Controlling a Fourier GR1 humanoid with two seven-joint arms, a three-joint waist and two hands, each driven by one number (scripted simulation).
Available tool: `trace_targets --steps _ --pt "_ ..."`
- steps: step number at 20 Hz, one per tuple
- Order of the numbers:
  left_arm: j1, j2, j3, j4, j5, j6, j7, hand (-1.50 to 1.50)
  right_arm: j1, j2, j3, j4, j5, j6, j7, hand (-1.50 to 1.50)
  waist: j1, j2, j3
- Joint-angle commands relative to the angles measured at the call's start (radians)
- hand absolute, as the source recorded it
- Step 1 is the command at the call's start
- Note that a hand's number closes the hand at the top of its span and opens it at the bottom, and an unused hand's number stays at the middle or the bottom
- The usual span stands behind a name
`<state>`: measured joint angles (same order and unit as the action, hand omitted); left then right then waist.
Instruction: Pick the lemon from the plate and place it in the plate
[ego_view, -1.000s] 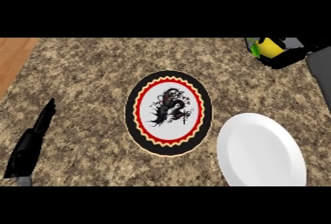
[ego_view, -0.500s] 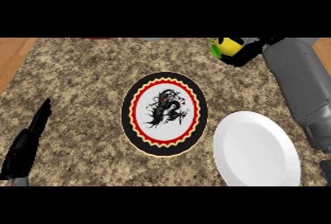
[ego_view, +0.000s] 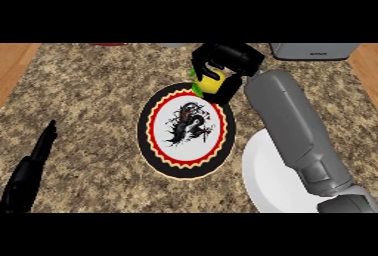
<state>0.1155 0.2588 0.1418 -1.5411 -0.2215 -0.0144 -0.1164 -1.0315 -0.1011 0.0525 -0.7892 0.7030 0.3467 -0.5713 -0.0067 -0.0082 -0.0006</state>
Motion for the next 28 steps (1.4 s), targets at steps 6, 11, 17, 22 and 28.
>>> trace_targets --steps 6,11,17,22,28 --pt "-0.025 -0.032 -0.025 -0.031 -0.019 0.0 0.036 0.0 0.062 0.1 0.203 0.0 -0.007 -0.083 0.143 1.5 0.027 0.01 0.001" --pt "-0.077 -0.018 -0.01 0.063 -0.027 -0.001 0.01 0.0 0.104 0.101 0.239 0.062 -0.181 -0.101 0.257 1.5 0.034 0.013 0.0" --pt "-0.039 -0.028 -0.021 0.049 -0.042 -0.005 -0.053 0.0 0.08 0.101 0.447 0.158 -0.353 -0.266 0.305 -1.5 0.054 0.016 0.001" --pt "-0.048 -0.028 -0.026 -0.021 -0.033 -0.019 0.032 0.0 0.083 0.101 0.314 0.131 -0.486 -0.259 0.234 -1.5 0.043 0.014 0.002" --pt "-0.125 0.008 0.042 0.126 -0.003 -0.028 -0.039 0.0 0.018 0.072 0.113 0.212 -0.594 -0.284 0.242 -1.5 0.025 0.021 0.0"
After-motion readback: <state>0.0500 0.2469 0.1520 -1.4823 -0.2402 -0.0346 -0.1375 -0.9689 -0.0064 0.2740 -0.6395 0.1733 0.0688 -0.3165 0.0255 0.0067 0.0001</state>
